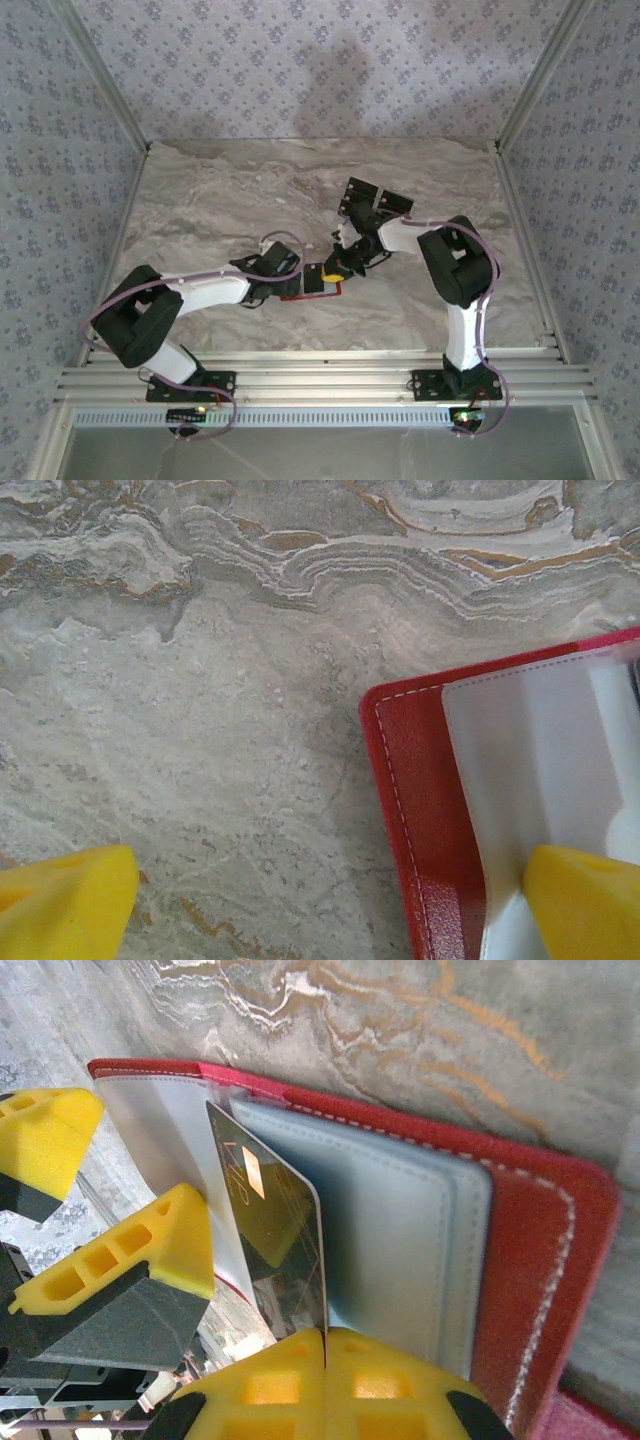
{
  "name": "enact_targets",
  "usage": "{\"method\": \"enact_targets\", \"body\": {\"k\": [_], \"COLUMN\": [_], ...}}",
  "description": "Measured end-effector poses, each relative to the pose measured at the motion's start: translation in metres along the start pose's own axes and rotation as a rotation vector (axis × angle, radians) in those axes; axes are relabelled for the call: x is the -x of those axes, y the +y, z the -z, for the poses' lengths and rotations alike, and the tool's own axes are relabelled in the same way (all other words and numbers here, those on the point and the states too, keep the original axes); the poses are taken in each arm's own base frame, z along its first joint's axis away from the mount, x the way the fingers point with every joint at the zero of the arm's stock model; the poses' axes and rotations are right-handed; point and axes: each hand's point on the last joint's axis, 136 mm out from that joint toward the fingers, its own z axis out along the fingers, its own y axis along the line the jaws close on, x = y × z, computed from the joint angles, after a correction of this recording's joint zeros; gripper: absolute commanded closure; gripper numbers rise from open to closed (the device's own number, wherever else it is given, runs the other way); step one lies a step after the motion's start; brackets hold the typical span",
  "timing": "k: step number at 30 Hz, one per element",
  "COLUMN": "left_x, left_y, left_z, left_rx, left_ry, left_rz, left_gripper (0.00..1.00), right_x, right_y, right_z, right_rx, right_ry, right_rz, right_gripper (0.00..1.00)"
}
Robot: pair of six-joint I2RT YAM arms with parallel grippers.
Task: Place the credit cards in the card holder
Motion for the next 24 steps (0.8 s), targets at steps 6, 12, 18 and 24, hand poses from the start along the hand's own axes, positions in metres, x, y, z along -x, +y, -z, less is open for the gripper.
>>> {"method": "enact_targets", "body": {"k": [6,12,18,24], "left_x": [-0.0001,-0.0001,0.0,0.0], "left_y": [0.0,0.0,0.0,-0.0001], "left_z": [0.0,0.0,0.0,0.0], "left_rx": [0.0,0.0,0.0,-0.001], "left_ry": [0.0,0.0,0.0,0.0], "left_rz": [0.0,0.0,0.0,0.0], "left_gripper": [0.0,0.0,0.0,0.0], "right_x": [0.0038,0.002,0.0014,0.0022], "right_y": [0.0,-0.001,-0.0001,0.004], "right_z": [-0.0016,-0.002,-0.0012,-0.0017], "right_rx": [0.004,0.001,0.005,0.007], "right_ry": [0.029,0.04,0.045,0.046], "right_rz": [0.008,0.016,0.015,0.024], "right_gripper": [1.0,1.0,1.0,1.0]}}
